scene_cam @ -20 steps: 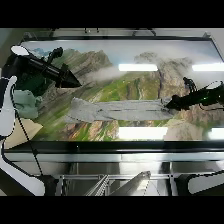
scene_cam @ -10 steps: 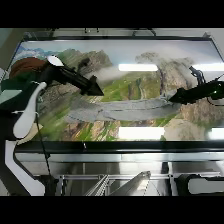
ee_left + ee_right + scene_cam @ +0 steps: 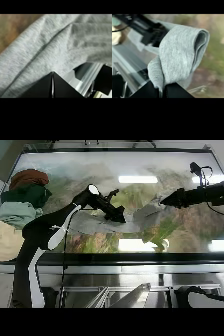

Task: Fold the shirts.

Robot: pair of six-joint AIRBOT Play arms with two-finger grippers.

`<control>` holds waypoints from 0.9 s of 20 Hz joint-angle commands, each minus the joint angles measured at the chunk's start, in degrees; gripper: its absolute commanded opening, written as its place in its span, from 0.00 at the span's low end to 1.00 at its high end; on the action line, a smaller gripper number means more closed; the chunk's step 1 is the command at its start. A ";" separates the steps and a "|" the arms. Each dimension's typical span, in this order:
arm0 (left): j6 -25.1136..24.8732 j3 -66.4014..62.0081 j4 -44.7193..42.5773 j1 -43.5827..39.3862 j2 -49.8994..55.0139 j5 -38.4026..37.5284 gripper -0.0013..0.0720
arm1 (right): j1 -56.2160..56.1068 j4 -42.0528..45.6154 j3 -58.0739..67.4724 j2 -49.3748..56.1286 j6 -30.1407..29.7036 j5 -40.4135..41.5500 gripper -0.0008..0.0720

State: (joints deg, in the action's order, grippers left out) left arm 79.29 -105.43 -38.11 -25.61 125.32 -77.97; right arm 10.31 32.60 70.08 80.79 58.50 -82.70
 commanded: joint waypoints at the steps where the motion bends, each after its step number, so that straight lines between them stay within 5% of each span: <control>1: 1.86 -1.90 -2.89 -0.61 1.25 -1.36 0.04 | -6.34 -4.90 0.07 -1.27 1.05 0.04 0.04; 12: -1.18 -1.86 -2.93 1.07 -1.07 -4.81 0.03 | -21.94 -14.49 0.37 -1.20 2.40 12.76 0.04; 18: -1.86 -1.86 -3.23 14.78 -15.98 -13.46 0.03 | -25.35 -14.88 0.37 -1.11 3.89 18.84 0.04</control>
State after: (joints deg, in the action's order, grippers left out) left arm 78.37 -107.24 -41.15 -17.06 115.85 -86.61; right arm -12.91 18.09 70.41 79.64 61.91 -68.40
